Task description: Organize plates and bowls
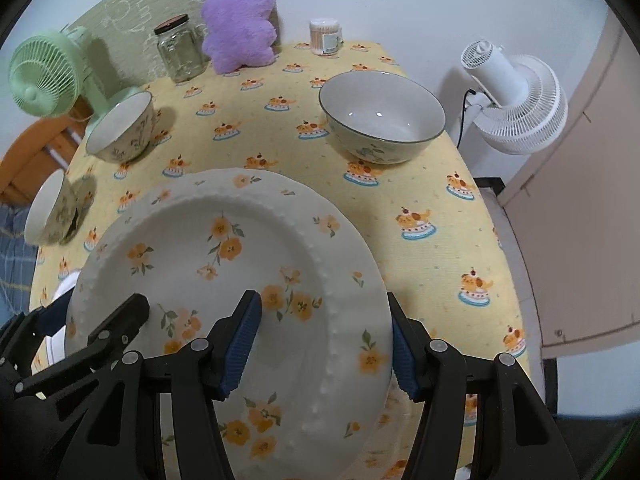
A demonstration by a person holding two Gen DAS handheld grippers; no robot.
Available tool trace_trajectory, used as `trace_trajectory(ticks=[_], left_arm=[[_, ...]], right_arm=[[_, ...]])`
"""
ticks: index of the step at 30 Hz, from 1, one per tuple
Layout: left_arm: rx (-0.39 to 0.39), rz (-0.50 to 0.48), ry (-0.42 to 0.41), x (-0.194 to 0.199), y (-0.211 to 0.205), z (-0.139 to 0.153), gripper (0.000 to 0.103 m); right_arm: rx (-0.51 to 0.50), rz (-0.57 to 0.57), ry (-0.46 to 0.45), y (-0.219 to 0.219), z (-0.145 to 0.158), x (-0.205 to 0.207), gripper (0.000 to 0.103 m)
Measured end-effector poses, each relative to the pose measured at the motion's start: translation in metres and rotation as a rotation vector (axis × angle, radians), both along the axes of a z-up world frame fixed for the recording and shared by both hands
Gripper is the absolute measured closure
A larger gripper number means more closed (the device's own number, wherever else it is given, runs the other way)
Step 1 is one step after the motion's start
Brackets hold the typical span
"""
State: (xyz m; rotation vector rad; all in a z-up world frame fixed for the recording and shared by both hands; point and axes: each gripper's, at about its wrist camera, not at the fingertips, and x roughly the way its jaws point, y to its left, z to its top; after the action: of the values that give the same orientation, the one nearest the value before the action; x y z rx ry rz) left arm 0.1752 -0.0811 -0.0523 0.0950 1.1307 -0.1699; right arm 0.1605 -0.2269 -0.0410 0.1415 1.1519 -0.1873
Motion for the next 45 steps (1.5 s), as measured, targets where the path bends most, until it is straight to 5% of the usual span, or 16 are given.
trace_trajectory(ticks=[16, 34, 45], left_arm=[[-0.020, 0.111, 0.042, -0.050, -0.030, -0.020, 0.037], [-0.017, 0.172, 0.118, -0.064, -0.033, -0.048, 0.035], [0.056, 0.200, 0.067, -0.066, -0.037, -0.047, 0.034]], right_arm=[[-0.025, 0.168, 0.030, -0.034, -0.016, -0.034, 0.041], [-0.016, 0.203, 0.081, -0.036, -0.042, -0.044, 0.041], [0.003, 0.193, 0.079, -0.036, -0.050, -0.046, 0.041]])
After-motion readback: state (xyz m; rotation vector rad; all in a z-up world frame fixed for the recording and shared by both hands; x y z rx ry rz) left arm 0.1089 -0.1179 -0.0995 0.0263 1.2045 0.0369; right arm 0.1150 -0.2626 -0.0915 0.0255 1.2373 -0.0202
